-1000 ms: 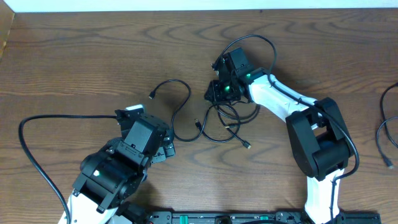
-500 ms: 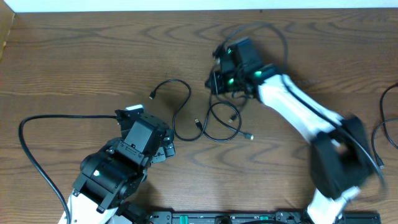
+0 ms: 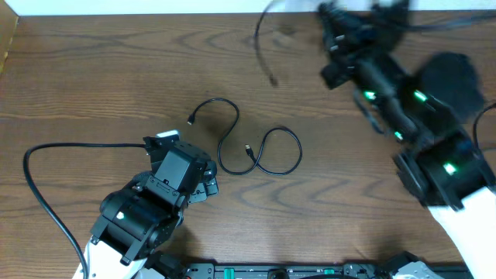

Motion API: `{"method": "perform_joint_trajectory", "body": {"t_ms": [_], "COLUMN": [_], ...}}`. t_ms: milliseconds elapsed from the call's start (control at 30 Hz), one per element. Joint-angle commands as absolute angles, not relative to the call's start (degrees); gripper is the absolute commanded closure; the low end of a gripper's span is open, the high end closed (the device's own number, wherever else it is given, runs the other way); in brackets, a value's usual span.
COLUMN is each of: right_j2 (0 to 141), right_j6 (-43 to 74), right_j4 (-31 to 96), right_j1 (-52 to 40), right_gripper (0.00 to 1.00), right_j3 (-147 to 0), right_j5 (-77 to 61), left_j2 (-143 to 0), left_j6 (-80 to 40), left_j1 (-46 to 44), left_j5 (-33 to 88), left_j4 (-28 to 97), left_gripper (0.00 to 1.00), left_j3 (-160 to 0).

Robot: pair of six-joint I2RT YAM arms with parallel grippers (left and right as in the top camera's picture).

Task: Untangle cables
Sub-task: 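Pull the grasped thin cable up and right to the table's right edge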

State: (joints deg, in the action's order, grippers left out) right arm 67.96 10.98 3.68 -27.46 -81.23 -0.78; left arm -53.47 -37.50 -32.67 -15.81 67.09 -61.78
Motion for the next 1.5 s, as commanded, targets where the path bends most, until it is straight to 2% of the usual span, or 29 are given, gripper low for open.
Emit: {"method": "perform_joint_trajectory", "body": {"t_ms": [0, 167, 400, 767, 1467], "right_j2": [67.33, 67.9, 72.01, 81.38, 95.13], "right_j6": [4.84, -0.6, -0.91, 0.64, 3.18], "right_j4": [0.95, -3.38, -1.76, 7.73, 26.92], "right_j1": [-26.5, -22.41, -11.57, -0.47, 10.79], "right_gripper": [0.99, 0.99, 0.99, 0.99, 0.99], "right_j3": [-81.54, -81.54, -81.54, -81.54, -81.52], "right_j5": [13.21, 20.36, 22.37, 22.35, 21.54], "left_j2": [-53.49, -53.49, -53.49, -53.49, -53.47], "left_j6": [-37.6, -37.6, -37.6, -37.6, -37.6], "left_j1": [-32.32, -32.32, -32.32, -32.32, -32.32], "left_j5": [-17.23, -17.23, -17.23, -17.23, -17.23], "left_j4": [67.26, 67.26, 67.26, 67.26, 67.26], "left_gripper": [0.03, 0.03, 0.03, 0.03, 0.03], "left_j3": [-63.24, -63.24, -63.24, -63.24, -63.24]}}
